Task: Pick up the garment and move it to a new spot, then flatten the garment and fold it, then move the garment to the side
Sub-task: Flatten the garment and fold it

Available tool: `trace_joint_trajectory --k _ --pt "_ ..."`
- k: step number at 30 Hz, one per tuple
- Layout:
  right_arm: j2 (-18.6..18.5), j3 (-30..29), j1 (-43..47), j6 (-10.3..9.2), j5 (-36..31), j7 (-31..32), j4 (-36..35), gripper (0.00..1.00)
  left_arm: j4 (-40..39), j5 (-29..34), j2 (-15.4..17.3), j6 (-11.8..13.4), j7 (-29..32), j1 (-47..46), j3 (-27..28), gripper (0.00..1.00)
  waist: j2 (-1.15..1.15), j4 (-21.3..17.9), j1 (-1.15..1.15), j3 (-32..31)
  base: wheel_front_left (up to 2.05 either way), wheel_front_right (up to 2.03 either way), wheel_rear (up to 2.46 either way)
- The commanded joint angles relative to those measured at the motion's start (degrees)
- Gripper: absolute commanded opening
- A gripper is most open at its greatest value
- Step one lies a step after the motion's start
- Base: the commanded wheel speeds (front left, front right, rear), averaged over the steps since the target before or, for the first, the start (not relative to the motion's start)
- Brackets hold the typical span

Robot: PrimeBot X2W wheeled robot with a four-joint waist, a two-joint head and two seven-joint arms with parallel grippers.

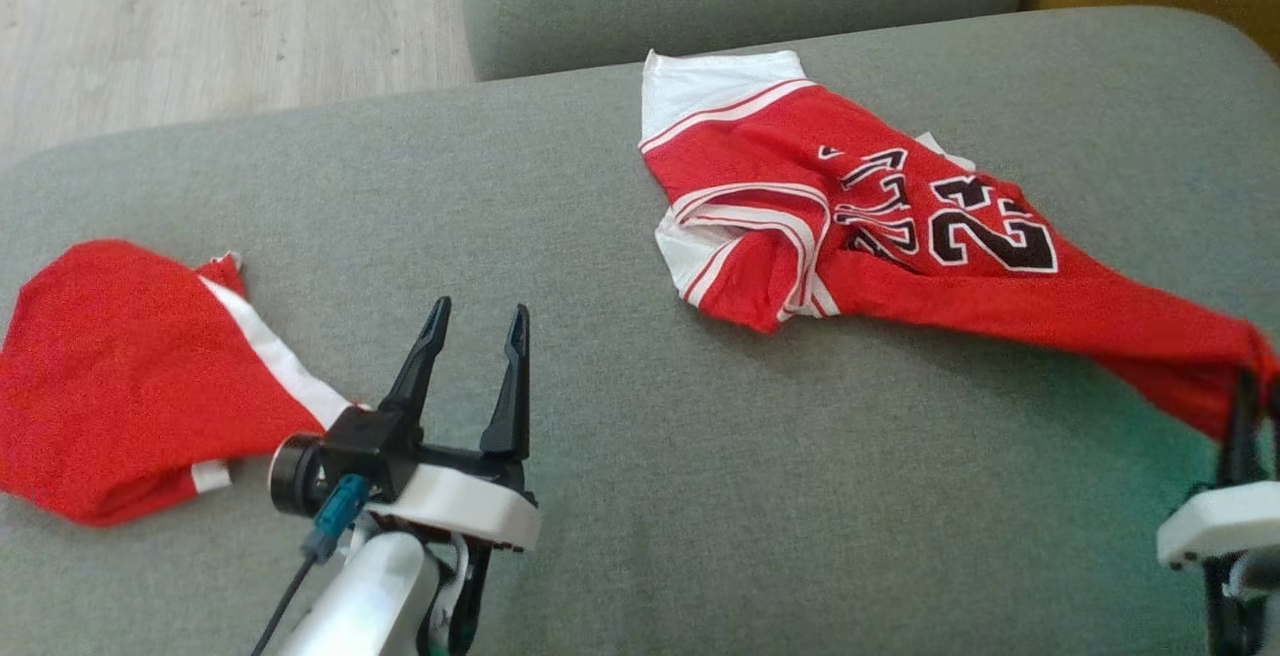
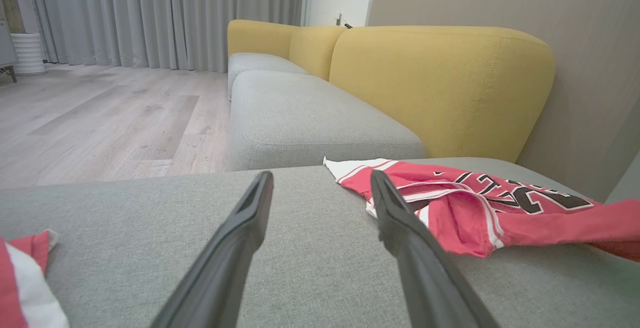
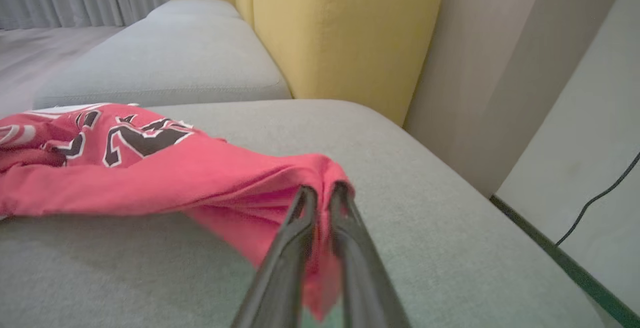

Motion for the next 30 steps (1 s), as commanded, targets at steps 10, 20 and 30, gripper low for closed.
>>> trace_joint_trajectory --k 10,20,30 --pt "2.51 12.89 -4.04 -0.04 3.88 -4.86 -14.95 1.00 -1.64 0.17 -0.83 -1.29 -0.46 -3.29 2.40 1.00 0.00 1.66 0.01 1.81 0.00 0.00 0.00" --pt "2.58 25.14 -2.47 -0.04 9.75 -4.92 -18.55 1.00 -1.18 0.89 -1.53 -2.05 -0.45 -4.38 1.22 1.00 0.00 4.28 0.01 3.43 0.00 0.00 0.00" --pt "2.59 27.43 -5.04 -0.04 11.21 -4.80 -8.72 1.00 -0.66 0.92 -1.77 -2.13 -0.43 -5.30 0.83 1.00 0.00 7.93 0.01 5.93 0.00 0.00 0.00"
